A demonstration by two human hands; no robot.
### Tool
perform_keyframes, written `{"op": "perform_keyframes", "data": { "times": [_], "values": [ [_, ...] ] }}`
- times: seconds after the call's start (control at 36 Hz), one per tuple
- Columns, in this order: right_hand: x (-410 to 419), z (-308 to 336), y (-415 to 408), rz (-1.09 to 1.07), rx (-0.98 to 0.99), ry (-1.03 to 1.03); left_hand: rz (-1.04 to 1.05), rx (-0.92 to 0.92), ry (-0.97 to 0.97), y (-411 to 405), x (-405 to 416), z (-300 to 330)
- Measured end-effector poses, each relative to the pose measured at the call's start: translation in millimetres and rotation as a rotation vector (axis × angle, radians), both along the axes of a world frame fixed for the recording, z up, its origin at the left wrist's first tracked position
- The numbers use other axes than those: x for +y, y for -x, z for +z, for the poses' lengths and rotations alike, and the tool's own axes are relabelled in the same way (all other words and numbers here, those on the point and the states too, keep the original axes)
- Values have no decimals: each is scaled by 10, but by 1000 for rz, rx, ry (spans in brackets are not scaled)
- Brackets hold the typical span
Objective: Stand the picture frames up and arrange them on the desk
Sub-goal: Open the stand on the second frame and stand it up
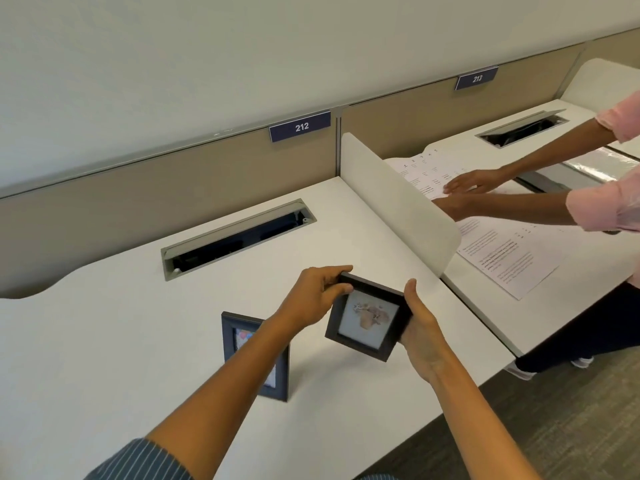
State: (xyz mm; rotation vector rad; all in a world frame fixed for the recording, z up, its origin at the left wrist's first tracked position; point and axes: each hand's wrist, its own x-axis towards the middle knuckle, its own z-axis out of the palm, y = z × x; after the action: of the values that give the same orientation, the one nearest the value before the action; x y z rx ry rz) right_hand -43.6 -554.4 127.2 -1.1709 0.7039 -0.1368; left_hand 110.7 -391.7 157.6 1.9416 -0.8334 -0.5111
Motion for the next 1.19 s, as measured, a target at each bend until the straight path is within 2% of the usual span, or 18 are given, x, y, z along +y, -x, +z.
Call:
{"op": "perform_keyframes", "data": {
  "times": [0.25,0.58,1.19],
  "values": [
    [-74,-143,-269,-67,69,-71,52,91,-140,-234,-250,-86],
    [-150,-287,-532,-51,160,-54,122,251,-182,-472,-383,-264],
    [-247,-511,-735,-7,169,-28,145,267,-214,-661,-448,-454]
  ]
}}
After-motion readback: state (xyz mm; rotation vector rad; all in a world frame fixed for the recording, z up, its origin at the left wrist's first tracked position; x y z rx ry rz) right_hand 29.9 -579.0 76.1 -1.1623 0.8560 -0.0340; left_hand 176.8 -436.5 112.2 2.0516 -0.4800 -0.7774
